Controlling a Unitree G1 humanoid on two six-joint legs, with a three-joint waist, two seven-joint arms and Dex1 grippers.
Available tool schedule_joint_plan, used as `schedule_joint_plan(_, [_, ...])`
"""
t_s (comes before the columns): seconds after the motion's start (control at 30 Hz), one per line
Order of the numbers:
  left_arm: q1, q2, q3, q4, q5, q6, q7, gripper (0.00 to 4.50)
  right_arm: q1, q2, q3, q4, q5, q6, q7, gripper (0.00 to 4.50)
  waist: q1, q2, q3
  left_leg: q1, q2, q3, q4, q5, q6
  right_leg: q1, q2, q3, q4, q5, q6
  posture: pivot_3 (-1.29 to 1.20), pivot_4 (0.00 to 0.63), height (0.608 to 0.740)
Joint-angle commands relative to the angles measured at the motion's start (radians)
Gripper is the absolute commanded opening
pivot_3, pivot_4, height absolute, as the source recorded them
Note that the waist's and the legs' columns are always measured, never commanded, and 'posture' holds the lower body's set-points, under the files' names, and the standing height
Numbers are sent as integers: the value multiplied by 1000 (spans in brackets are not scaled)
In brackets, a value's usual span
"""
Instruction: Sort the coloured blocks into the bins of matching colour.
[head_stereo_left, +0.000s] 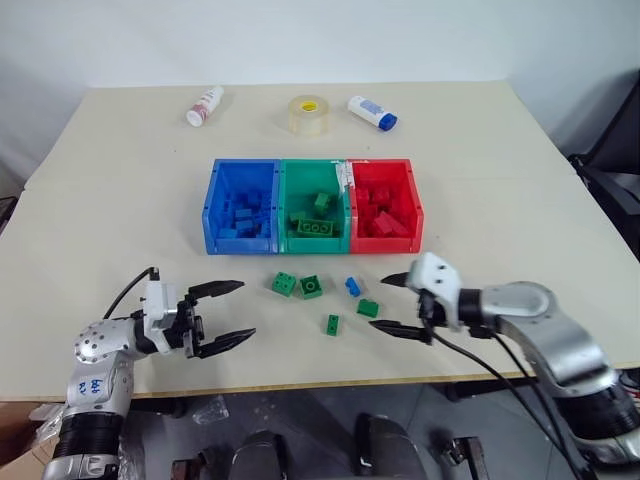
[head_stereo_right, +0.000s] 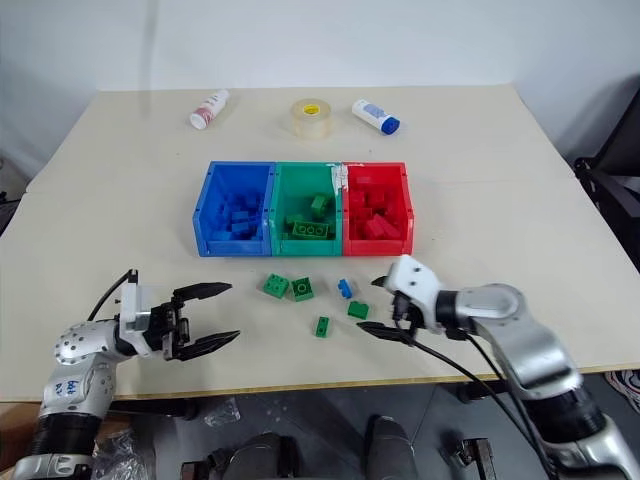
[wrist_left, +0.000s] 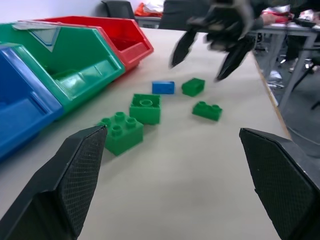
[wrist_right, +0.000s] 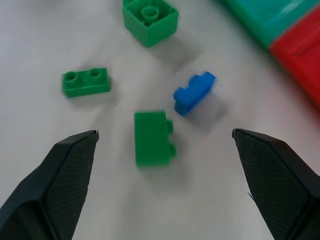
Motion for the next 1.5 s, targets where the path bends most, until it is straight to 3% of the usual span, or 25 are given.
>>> schedule_joint_plan(0.03, [25,-15,29,-66,-63,-9,-12,4500,-22,7,48,25,-44,5,-2,4305,3,0,0,0,0,0,0,0,0,0,0,0,0,0,0,0,150,740])
schedule_joint_plan(0.1, [40,-14,27,-74,-59,-14,-21,4500,-25,14,60,32,-53,-2,-2,3903,0,0,0,-1,0,0,0,-1,1,0,0,0,-1,0,0,0,150,740])
schedule_joint_plan(0.4, [46,-17,20,-79,-45,-13,0,4500,-15,13,24,-6,-41,-10,-6,923,0,-1,0,0,0,0,1,-1,1,0,0,0,-1,0,0,0,150,740])
schedule_joint_plan(0.57, [24,-31,4,-66,-37,-16,5,4500,-29,-2,-50,-42,17,-6,18,904,0,-1,0,-1,0,0,1,-1,1,0,0,0,-1,0,0,0,150,740])
schedule_joint_plan(0.73, [7,-39,-6,-52,-33,-19,2,4500,-190,84,-96,29,73,-44,19,904,-10,0,0,0,0,1,1,-1,1,0,0,0,0,0,0,0,150,740])
schedule_joint_plan(0.97, [-32,-57,-31,-29,-15,-34,2,4500,-563,329,-41,610,-105,-380,-103,904,-33,0,0,1,0,1,0,1,0,0,0,0,4,0,0,0,150,740])
schedule_joint_plan(1.1, [-36,-63,-36,-36,-9,-41,6,4500,-657,409,-49,827,-151,-493,-156,2314,-32,0,0,0,0,2,-1,1,-1,-1,0,0,3,0,0,0,150,740])
schedule_joint_plan(1.3, [-23,-55,-36,-48,-13,-38,6,4500,-620,399,-68,795,-143,-528,-114,4254,-33,0,0,-1,0,2,-2,-1,-1,-1,0,-1,0,0,0,0,150,740])
schedule_joint_plan(1.33, [-20,-54,-37,-50,-15,-35,4,4500,-594,382,-72,755,-133,-518,-95,4445,-32,0,0,-1,0,2,-2,-1,-1,-1,0,-1,0,0,1,0,150,740])
schedule_joint_plan(1.5, [-32,-51,-41,-32,-17,-30,-8,4500,-430,275,-90,485,-55,-424,31,4445,-25,0,0,-1,0,1,-1,-1,-1,-1,0,-1,0,0,1,0,150,740])
